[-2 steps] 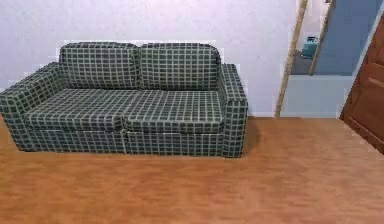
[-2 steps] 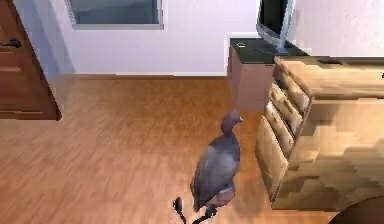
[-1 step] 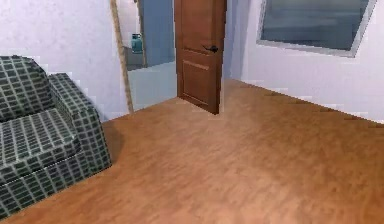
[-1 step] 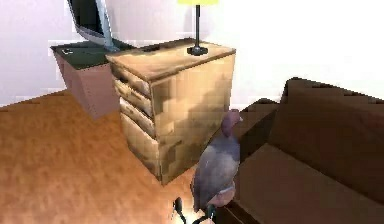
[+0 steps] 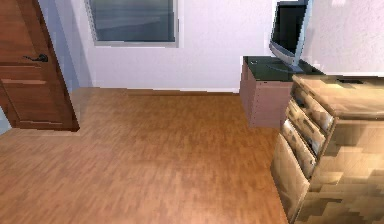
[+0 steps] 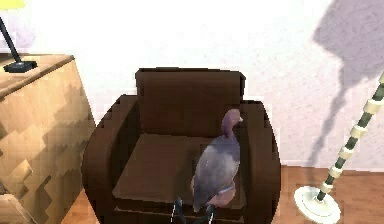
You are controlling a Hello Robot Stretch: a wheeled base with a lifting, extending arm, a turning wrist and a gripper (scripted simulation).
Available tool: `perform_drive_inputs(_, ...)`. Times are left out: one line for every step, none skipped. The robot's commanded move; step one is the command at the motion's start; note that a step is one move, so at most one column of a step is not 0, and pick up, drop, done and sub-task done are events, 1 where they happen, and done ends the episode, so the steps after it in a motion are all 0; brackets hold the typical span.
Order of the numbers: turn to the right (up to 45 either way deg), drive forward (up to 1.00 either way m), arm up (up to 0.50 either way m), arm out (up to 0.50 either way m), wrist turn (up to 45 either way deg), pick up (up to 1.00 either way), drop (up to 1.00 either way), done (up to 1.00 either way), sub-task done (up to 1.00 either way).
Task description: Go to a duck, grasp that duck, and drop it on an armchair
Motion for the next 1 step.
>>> perform_drive_inputs(0.0,0.00,0.00,0.44,0.0,0.00,0.00,0.00,0.00)
